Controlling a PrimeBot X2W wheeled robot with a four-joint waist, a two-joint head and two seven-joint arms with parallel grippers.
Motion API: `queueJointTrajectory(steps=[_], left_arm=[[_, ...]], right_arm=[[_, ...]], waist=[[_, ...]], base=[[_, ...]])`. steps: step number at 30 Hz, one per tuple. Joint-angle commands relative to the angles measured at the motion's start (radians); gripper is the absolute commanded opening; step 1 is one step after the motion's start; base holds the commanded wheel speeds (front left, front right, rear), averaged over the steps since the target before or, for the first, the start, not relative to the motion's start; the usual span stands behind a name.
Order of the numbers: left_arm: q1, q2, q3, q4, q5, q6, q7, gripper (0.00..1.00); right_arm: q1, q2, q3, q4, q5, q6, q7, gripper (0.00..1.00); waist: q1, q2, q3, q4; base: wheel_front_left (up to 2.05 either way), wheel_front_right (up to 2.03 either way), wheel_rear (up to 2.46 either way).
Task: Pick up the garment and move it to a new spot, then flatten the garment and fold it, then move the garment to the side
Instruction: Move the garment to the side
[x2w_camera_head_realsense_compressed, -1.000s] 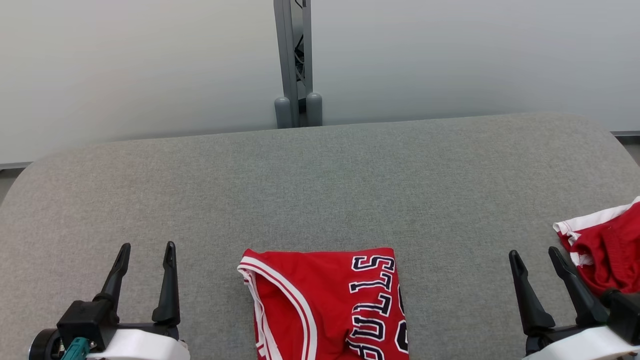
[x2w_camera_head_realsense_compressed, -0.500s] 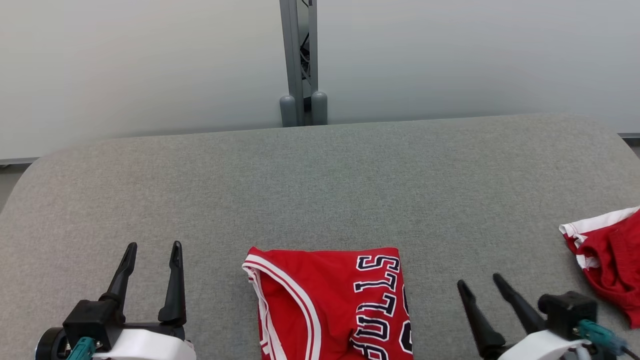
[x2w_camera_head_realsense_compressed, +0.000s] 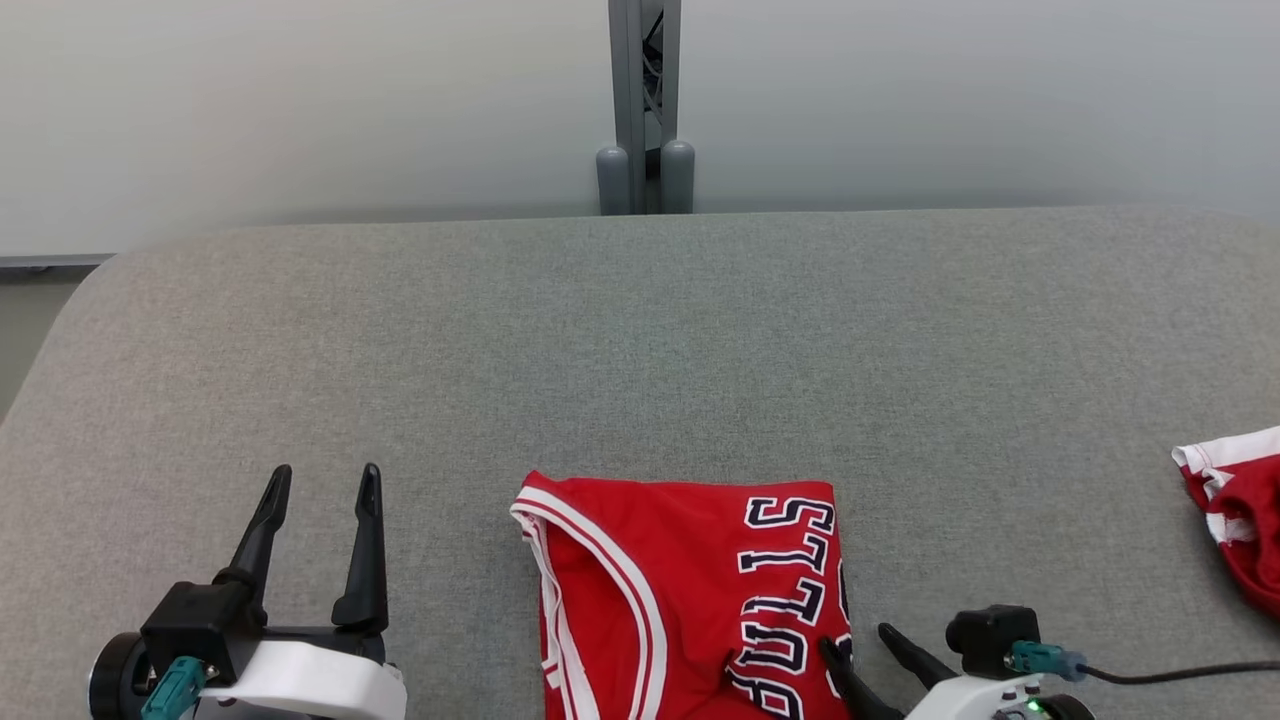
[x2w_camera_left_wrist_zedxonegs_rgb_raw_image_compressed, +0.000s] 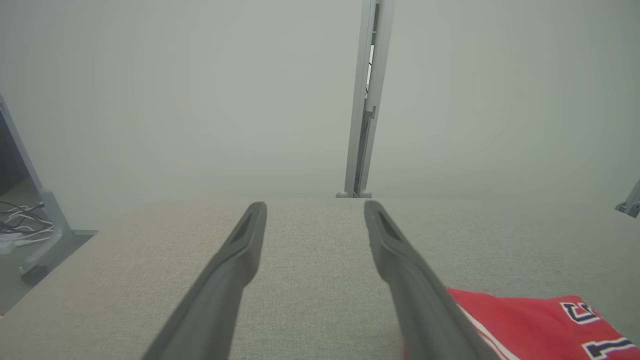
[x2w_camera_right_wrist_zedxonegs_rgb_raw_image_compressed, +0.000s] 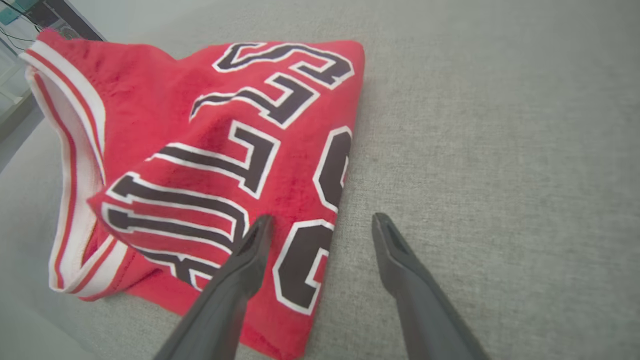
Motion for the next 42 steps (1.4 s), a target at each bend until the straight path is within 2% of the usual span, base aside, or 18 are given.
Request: queueJointTrajectory(steps=[1,2,3,4,10,18,24,34,39,42], left_arm=[[-0.021,-0.003,0.001,0.009,-0.001,-0.009,-0.007,1.00],[-0.024,-0.003,0.002,0.011,-0.001,-0.010,-0.009,1.00],[-0.028,-0.005,0.002,0.014,-0.001,-0.012,-0.011,1.00],[-0.030,-0.006,0.002,0.016,0.000,-0.014,-0.011,1.00],[-0.042,-0.010,0.008,0.025,-0.002,-0.019,-0.018,1.00],[-0.042,-0.012,0.018,0.028,-0.002,-0.026,-0.026,1.00],[-0.059,-0.010,0.018,0.015,0.008,-0.033,-0.030,1.00],[-0.118,0.016,0.004,-0.023,0.033,-0.046,-0.012,1.00],[-0.163,0.036,-0.006,-0.044,0.053,-0.057,0.011,1.00],[-0.206,0.047,-0.015,-0.053,0.063,-0.070,0.030,1.00]], right_arm=[[-0.049,0.003,0.029,0.069,0.037,0.000,-0.020,1.00],[-0.067,0.004,0.040,0.089,0.049,0.000,-0.030,1.00],[-0.082,0.004,0.052,0.110,0.061,0.000,-0.034,0.62],[-0.094,0.004,0.062,0.129,0.072,0.000,-0.037,0.00],[-0.133,-0.009,0.051,0.181,0.101,0.000,-0.089,0.00],[-0.092,-0.114,-0.042,0.070,0.069,-0.001,-0.096,0.00],[-0.061,-0.159,-0.121,-0.063,0.003,0.000,-0.061,0.00],[-0.062,-0.217,-0.252,-0.266,-0.112,0.000,-0.014,0.00],[-0.135,-0.226,-0.297,-0.295,-0.113,0.000,-0.028,0.00],[-0.233,-0.240,-0.317,-0.256,-0.112,0.000,-0.059,0.00]], waist=[[0.0000,-0.0001,0.015,0.010],[0.0000,-0.0001,0.019,0.011],[0.0000,-0.0001,0.022,0.013],[0.0000,-0.0001,0.025,0.014],[0.0000,-0.0001,0.042,0.014],[0.0000,-0.0001,0.060,-0.048],[0.0000,-0.0001,0.093,-0.125],[0.0000,-0.0001,0.195,-0.293],[0.0000,-0.0001,0.258,-0.365],[0.0000,-0.0001,0.304,-0.394]], base=[[0.00,0.00,0.00],[0.00,0.00,0.00],[0.00,0.00,0.00],[0.00,0.00,0.00],[0.00,0.00,0.00],[0.00,0.00,0.00],[0.00,0.00,0.00],[0.00,0.00,0.00],[0.00,0.00,0.00],[0.00,0.00,0.00]])
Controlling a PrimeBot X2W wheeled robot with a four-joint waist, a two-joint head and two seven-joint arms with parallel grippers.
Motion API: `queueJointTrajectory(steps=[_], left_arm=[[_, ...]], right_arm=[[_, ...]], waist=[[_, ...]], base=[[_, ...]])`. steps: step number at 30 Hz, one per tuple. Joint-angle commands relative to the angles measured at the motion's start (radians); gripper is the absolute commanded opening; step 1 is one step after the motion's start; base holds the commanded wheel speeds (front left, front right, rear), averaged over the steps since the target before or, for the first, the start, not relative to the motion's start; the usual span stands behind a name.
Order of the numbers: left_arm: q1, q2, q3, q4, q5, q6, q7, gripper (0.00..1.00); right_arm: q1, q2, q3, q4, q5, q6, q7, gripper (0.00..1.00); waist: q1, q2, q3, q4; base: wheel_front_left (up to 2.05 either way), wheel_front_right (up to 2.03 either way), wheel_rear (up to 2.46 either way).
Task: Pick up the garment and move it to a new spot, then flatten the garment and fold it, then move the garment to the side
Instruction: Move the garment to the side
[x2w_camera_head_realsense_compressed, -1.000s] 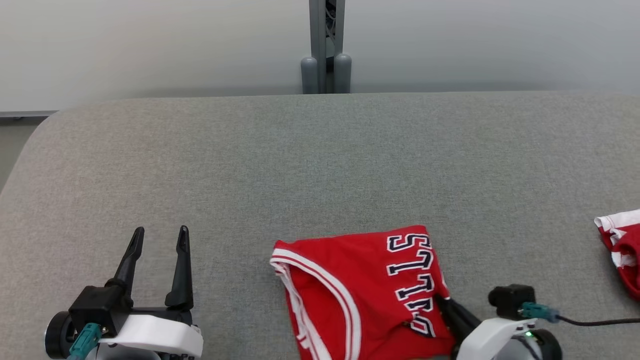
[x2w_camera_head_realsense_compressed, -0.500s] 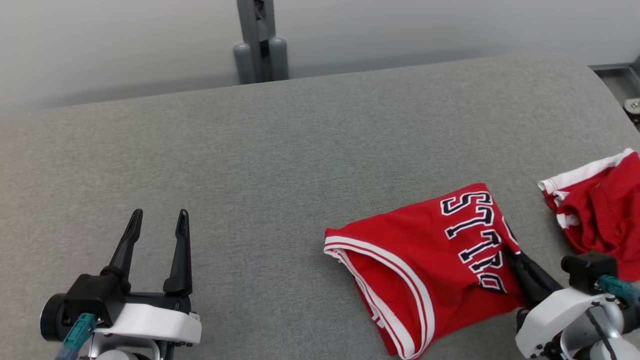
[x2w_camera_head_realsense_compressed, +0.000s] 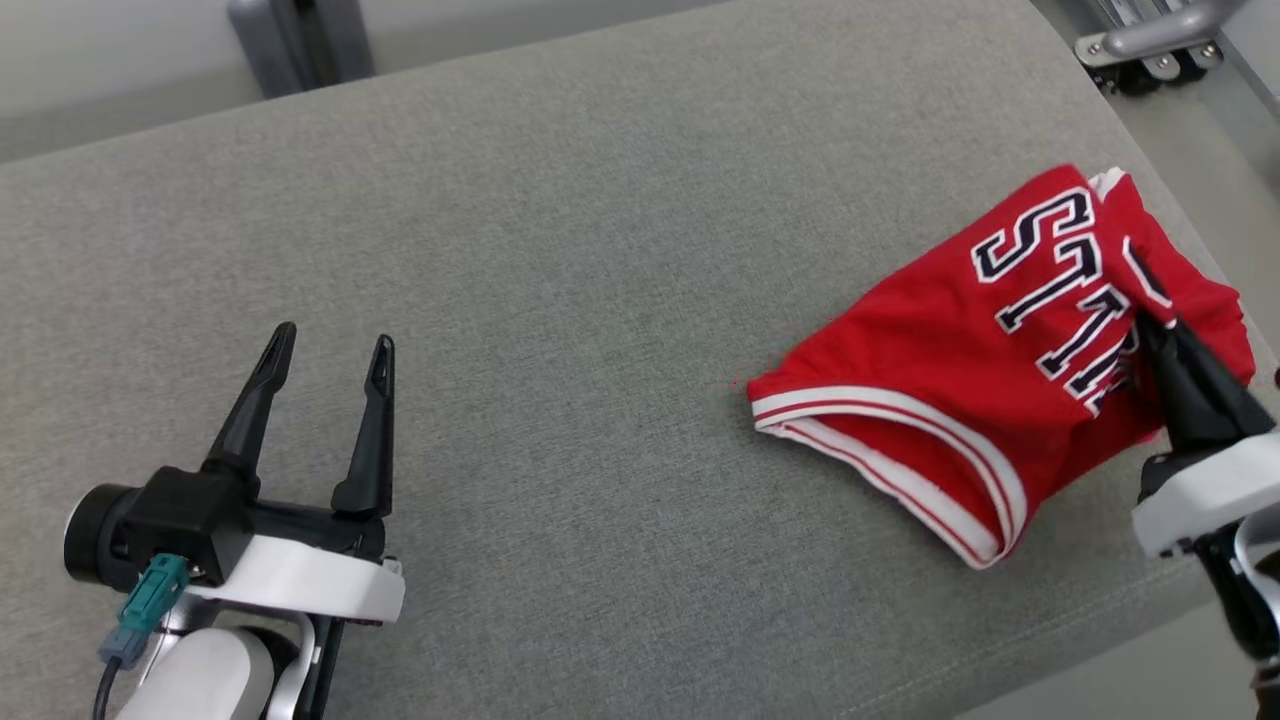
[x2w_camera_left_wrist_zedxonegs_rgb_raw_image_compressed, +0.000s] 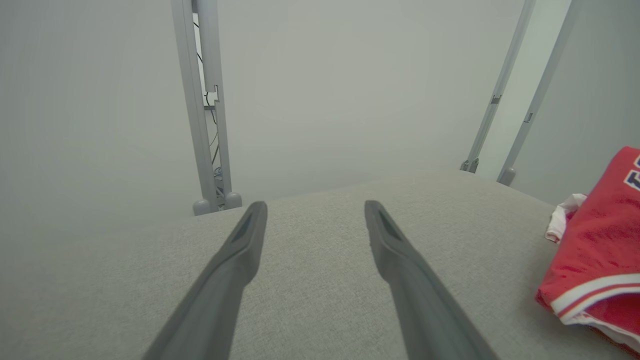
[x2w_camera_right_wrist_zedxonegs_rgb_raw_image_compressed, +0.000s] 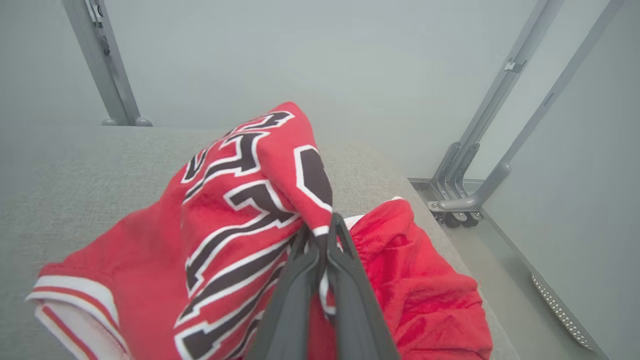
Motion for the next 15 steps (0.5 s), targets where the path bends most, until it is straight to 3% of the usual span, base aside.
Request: queueJointTrajectory(steps=[1,13,14,15], left_arm=[[-0.038,0.012,-0.003,-0.006,0.014,-0.010,0.010,1.00],[-0.103,0.023,-0.019,0.001,0.025,-0.034,0.025,1.00],[-0.107,0.024,-0.019,0.001,0.025,-0.034,0.024,1.00],[-0.109,0.025,-0.019,0.002,0.026,-0.035,0.023,1.00]], right_arm=[[-0.062,-0.020,-0.021,0.033,-0.003,-0.001,-0.024,0.00],[-0.228,-0.080,-0.129,0.239,-0.057,-0.001,-0.092,0.00],[-0.238,-0.076,-0.136,0.252,-0.062,-0.001,-0.098,0.05],[-0.244,-0.072,-0.152,0.269,-0.072,-0.001,-0.094,0.38]], waist=[[0.0000,0.0000,0.067,-0.048],[0.0000,0.0000,0.164,-0.030],[0.0000,0.0000,0.169,-0.027],[0.0000,0.0000,0.174,-0.026]], base=[[0.00,0.00,0.00],[0.00,0.00,0.00],[0.00,0.00,0.00],[0.00,0.00,0.00]])
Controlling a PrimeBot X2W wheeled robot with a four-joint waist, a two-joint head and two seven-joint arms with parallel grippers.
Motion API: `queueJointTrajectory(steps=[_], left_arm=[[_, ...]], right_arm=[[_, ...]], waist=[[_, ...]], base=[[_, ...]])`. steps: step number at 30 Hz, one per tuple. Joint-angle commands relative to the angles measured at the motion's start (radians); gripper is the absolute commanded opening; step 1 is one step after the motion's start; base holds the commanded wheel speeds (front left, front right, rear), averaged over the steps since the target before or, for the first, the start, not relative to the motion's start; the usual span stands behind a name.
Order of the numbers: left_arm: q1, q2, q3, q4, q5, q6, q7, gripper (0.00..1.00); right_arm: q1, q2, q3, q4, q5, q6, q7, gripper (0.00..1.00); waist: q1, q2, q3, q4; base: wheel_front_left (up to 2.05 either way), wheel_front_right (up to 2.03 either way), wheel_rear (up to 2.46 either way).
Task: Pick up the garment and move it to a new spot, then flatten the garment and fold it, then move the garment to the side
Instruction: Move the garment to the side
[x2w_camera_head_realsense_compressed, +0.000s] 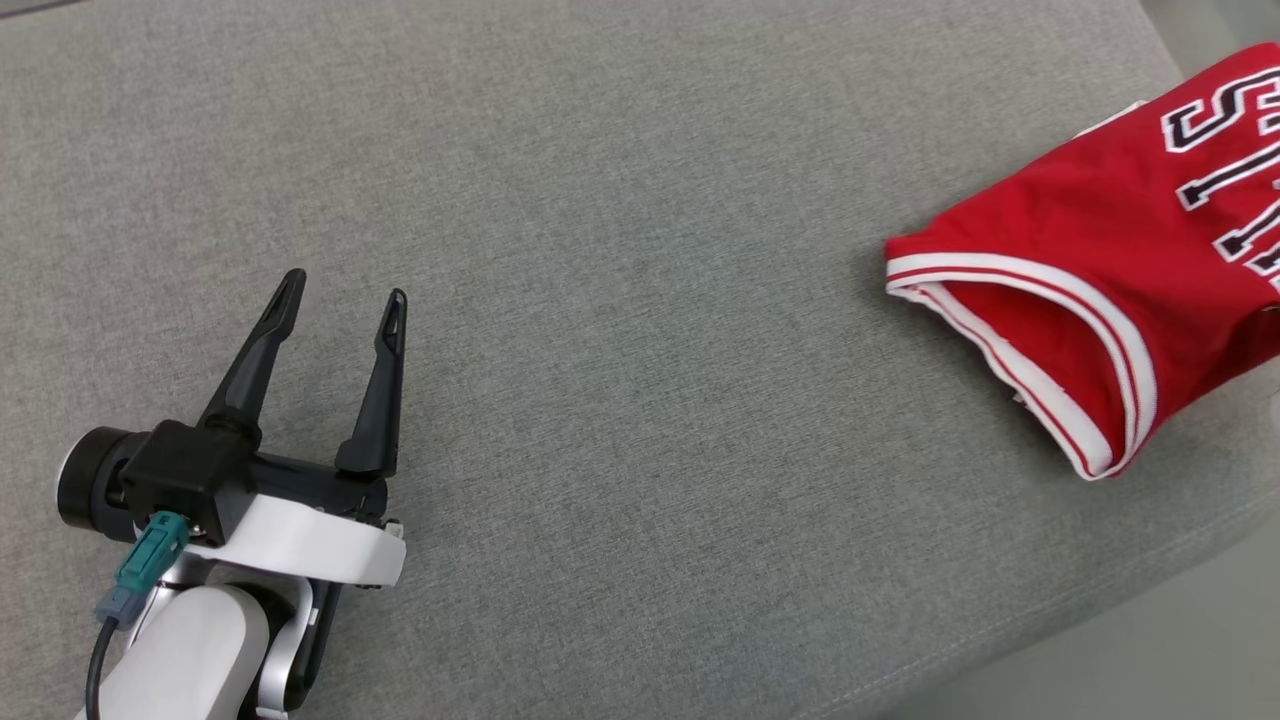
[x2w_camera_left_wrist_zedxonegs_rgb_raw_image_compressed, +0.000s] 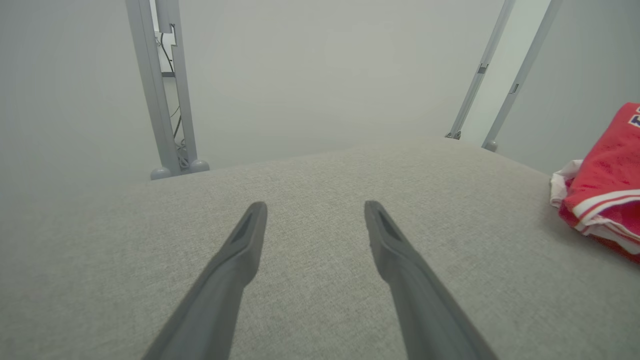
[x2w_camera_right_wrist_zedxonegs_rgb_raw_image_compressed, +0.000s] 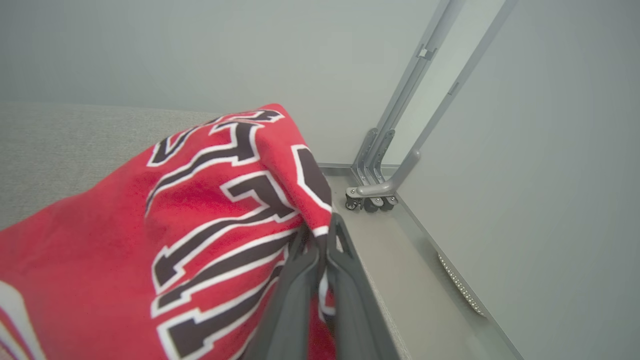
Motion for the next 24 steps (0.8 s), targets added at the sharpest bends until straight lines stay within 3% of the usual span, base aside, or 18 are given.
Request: queueJointTrajectory(steps=[1,2,7,12,18,24], left_arm=[[-0.021,0.006,0.002,0.002,0.006,-0.003,-0.003,1.00],[-0.024,0.006,0.002,0.002,0.007,-0.003,-0.004,1.00],[-0.026,0.002,-0.002,0.009,0.004,-0.005,-0.010,1.00],[-0.004,-0.002,-0.002,0.025,-0.009,-0.003,-0.018,1.00],[0.015,-0.005,0.008,0.045,-0.021,0.004,-0.029,1.00],[0.026,-0.013,0.022,0.050,-0.031,0.016,-0.047,1.00]], right_arm=[[-0.013,0.005,-0.026,0.031,-0.016,-0.001,0.015,0.76],[-0.019,0.009,-0.043,0.045,-0.031,-0.001,0.019,1.00],[-0.020,0.057,-0.121,0.075,-0.088,-0.001,0.042,1.00],[0.007,0.099,-0.146,0.021,-0.103,-0.001,0.015,1.00],[0.064,0.167,-0.065,-0.173,-0.035,-0.001,-0.056,1.00],[0.131,0.225,0.039,-0.353,0.017,-0.001,-0.064,1.00]], waist=[[0.0000,-0.0001,0.012,0.007],[0.0000,-0.0001,0.015,0.009],[0.0000,-0.0001,0.020,0.014],[0.0000,-0.0001,-0.006,0.006],[0.0000,-0.0001,-0.069,0.017],[0.0000,-0.0001,-0.131,0.073]], base=[[0.00,0.00,0.00],[0.00,0.00,0.00],[0.00,0.00,0.00],[0.00,0.00,0.00],[0.00,0.00,0.00],[0.00,0.00,0.00]])
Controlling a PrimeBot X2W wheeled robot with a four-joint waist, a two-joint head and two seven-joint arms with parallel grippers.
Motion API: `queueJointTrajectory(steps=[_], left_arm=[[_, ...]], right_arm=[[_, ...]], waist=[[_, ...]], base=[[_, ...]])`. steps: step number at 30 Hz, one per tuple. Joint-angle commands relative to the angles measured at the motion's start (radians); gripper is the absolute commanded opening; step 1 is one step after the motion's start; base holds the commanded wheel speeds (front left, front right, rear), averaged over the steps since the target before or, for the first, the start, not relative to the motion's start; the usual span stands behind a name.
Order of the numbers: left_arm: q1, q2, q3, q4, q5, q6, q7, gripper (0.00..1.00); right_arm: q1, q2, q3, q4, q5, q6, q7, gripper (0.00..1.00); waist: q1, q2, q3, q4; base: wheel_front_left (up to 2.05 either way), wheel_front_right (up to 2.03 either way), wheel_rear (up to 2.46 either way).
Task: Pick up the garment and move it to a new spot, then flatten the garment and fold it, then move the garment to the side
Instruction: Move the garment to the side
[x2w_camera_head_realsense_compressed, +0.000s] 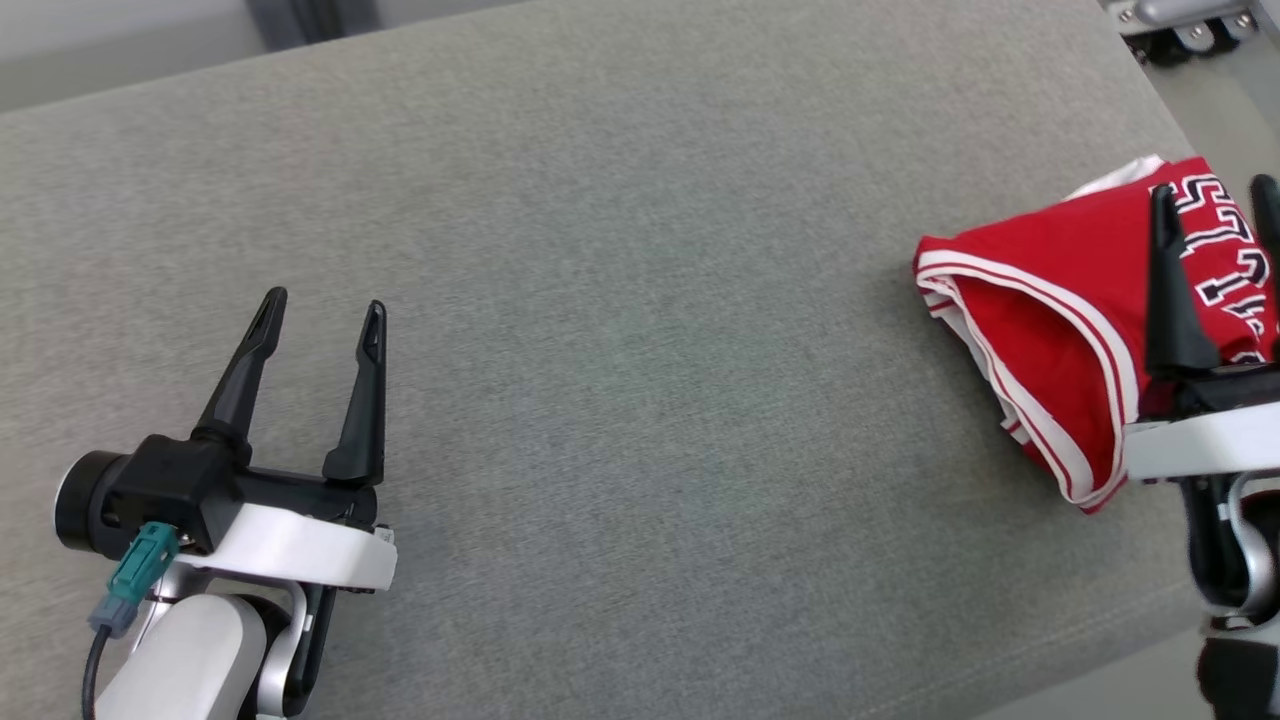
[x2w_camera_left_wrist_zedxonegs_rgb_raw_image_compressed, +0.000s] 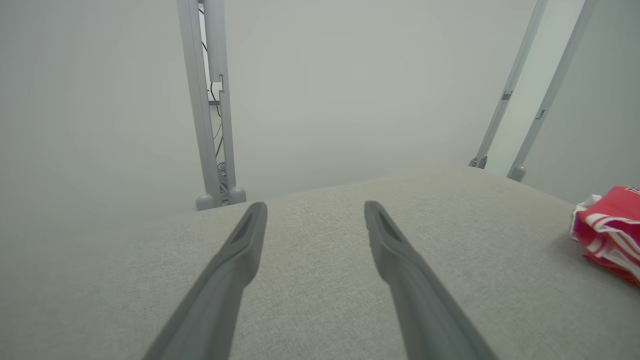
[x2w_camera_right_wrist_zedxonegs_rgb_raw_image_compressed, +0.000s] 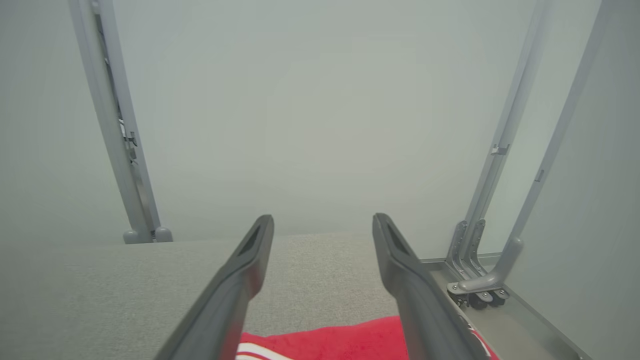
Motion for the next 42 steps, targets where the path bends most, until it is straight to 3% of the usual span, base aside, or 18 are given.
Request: queueJointTrajectory(steps=[1,8,18,30,42], left_arm=[[0.009,0.002,0.008,0.004,-0.005,0.007,-0.009,1.00],[0.041,-0.003,0.044,0.009,-0.017,0.019,-0.030,1.00],[0.144,-0.001,0.082,0.006,-0.020,0.042,-0.042,1.00],[0.278,0.019,0.068,0.006,-0.031,0.044,-0.039,1.00],[0.327,0.012,0.048,0.016,-0.038,0.044,-0.039,1.00]], right_arm=[[0.022,0.011,0.021,-0.033,0.017,-0.001,-0.002,1.00],[0.073,0.040,0.100,-0.107,0.041,-0.001,-0.002,1.00],[0.192,0.065,0.160,-0.074,0.052,-0.001,0.012,1.00],[0.330,0.082,0.165,-0.005,0.047,-0.001,0.012,1.00],[0.392,0.084,0.125,0.011,0.032,-0.001,0.029,1.00]], waist=[[0.0000,0.0000,-0.040,0.046],[0.0000,0.0000,-0.112,0.142],[0.0000,0.0000,-0.232,0.226],[0.0000,0.0000,-0.352,0.238],[0.0000,0.0000,-0.397,0.256]], base=[[0.00,0.00,0.00],[0.00,0.00,0.00],[0.00,0.00,0.00],[0.00,0.00,0.00],[0.00,0.00,0.00]])
